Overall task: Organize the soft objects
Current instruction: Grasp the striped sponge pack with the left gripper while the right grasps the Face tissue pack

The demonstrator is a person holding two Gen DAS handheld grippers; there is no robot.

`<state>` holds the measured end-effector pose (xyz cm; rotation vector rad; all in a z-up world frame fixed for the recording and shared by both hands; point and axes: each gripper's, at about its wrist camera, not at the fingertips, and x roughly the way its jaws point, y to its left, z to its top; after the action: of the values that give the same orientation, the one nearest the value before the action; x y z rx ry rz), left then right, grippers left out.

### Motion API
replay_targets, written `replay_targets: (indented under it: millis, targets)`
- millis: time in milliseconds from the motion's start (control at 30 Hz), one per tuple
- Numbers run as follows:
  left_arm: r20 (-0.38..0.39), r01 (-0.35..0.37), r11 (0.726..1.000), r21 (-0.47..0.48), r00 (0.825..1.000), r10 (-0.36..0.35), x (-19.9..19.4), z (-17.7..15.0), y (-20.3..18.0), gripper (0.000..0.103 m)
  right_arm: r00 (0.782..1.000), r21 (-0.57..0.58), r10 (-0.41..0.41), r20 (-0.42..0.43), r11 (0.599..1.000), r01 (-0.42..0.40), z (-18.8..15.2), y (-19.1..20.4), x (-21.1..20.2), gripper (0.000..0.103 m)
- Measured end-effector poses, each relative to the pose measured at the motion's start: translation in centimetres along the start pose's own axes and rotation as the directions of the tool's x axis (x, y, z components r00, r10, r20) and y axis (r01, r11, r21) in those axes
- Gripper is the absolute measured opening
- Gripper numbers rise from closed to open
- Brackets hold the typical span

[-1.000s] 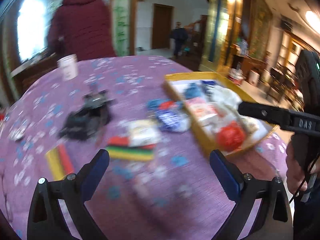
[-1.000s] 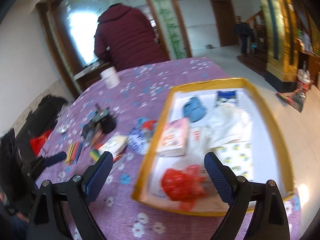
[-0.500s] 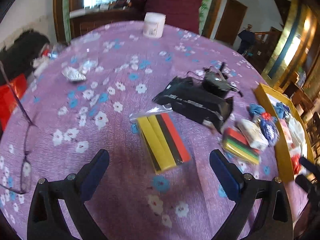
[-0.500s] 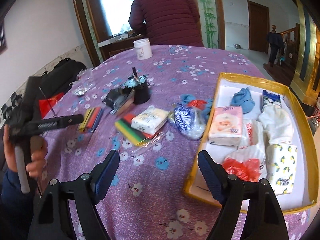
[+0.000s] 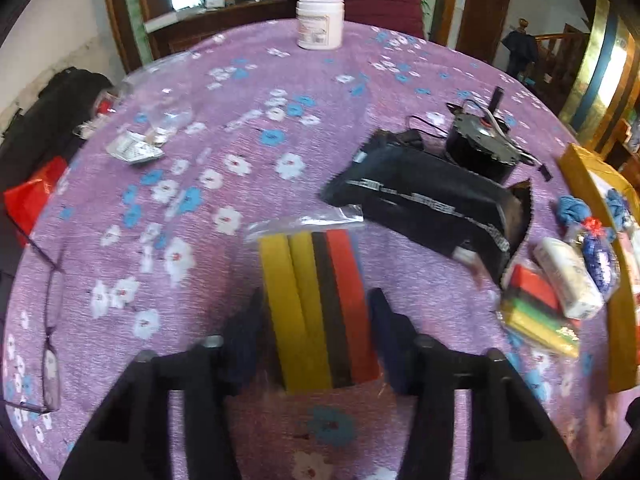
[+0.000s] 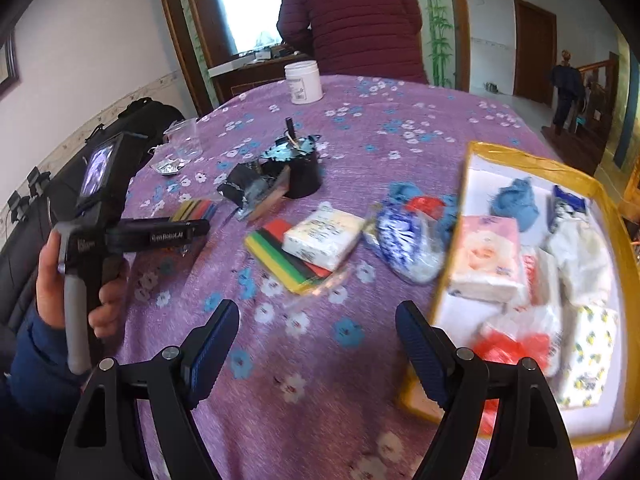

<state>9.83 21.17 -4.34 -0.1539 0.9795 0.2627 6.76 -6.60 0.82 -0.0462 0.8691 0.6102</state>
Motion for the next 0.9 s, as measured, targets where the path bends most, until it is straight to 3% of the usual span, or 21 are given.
replay_targets:
  millis: [100, 267, 500, 567, 600, 633, 900]
  targets:
    - [0.016, 0.04, 0.999, -0.026, 0.999, -0.039, -0.2, -0.2, 0.8, 0.046, 0.999, 0.079, 0.012, -0.034, 0.997, -0.009, 1.8, -0.4, 1.8, 0.084]
    - [0.029, 0.099, 0.993, -0.064, 0.995, -0.097, -0.3, 0.0, 1.8, 0.046, 0.996, 0.185, -0.027, -0.089, 0.982, 0.043, 4.3, -1.3, 5.2, 0.084]
    - [0.056, 0.124, 0.991, -0.047, 0.991, -0.122, -0.8, 0.0, 1.4, 0.046, 0.98, 0.183, -0.086, -0.181, 0.976, 0.12, 5.5, -1.2, 9.4, 0.084]
    - [0.062, 0.129, 0.991, -0.044, 0.99, -0.127, -1.0, -0.1, 1.4, 0.046, 0.977, 0.192, -0.074, -0.201, 0.975, 0.114, 5.0, -1.4, 10.1, 0.061]
    - [0.065, 0.133, 0.99, -0.043, 0.989, -0.13, -1.1, -0.1, 1.4, 0.046, 0.98, 0.194, -0.074, -0.186, 0.975, 0.111, 4.8, -1.4, 9.7, 0.059]
    - [0.068, 0.136, 0.99, -0.043, 0.989, -0.133, -1.2, -0.1, 1.4, 0.046, 0.981, 0.19, -0.075, -0.178, 0.976, 0.11, 4.6, -1.4, 9.3, 0.048]
    - [0.1, 0.16, 0.987, -0.021, 0.982, -0.157, -2.0, -0.3, 1.0, 0.046, 0.998, 0.133, -0.027, -0.06, 0.99, 0.035, 1.6, -0.3, 4.5, 0.047]
